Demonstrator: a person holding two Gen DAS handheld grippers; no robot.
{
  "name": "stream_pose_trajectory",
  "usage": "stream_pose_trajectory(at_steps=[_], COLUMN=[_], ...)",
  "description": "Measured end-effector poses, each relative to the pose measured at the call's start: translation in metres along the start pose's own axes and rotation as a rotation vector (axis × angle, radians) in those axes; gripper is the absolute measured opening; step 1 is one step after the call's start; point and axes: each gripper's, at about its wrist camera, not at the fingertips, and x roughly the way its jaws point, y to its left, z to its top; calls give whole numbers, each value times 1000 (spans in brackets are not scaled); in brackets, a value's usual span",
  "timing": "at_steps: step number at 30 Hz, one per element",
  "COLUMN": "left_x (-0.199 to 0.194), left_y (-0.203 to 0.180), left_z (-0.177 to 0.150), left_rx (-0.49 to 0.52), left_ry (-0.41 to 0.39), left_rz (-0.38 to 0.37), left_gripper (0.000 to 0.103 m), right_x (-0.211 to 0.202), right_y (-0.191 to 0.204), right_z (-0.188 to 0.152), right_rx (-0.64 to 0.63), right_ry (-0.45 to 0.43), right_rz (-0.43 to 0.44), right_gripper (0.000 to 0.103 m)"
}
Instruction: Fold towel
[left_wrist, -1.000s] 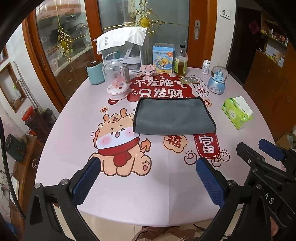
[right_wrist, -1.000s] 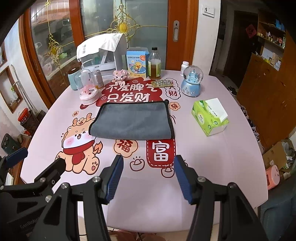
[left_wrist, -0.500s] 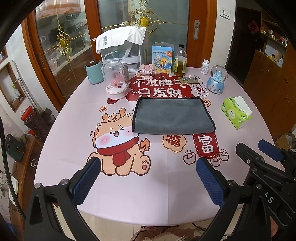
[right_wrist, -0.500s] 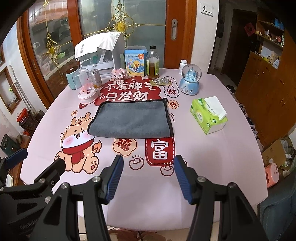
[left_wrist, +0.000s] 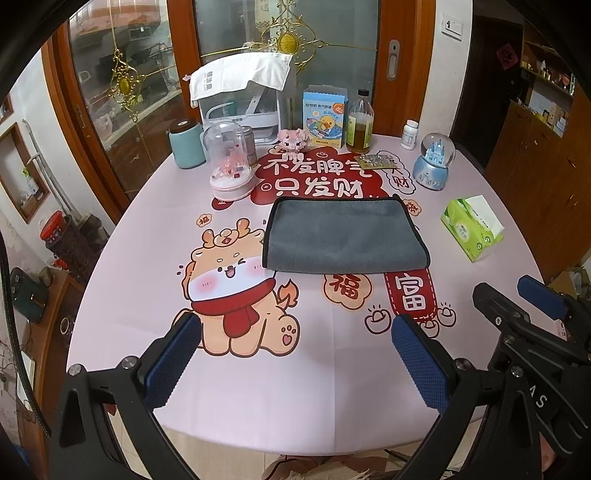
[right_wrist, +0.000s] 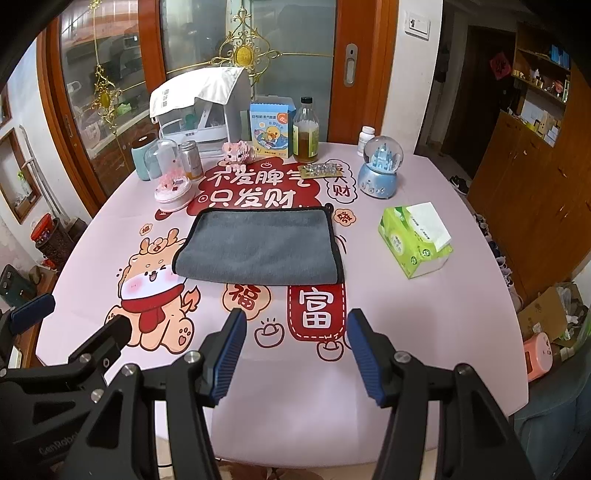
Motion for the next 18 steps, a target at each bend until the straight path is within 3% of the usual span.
stream_pose_trajectory(at_steps=[18], left_x=[6], left_y=[5], left_z=[15], left_rx=[-10], left_ry=[-7], left_rz=[4], left_gripper=[102], right_x=[5], right_y=[4], right_z=[8], right_rx=[-14], right_ry=[0], right_rz=[2], right_gripper=[57])
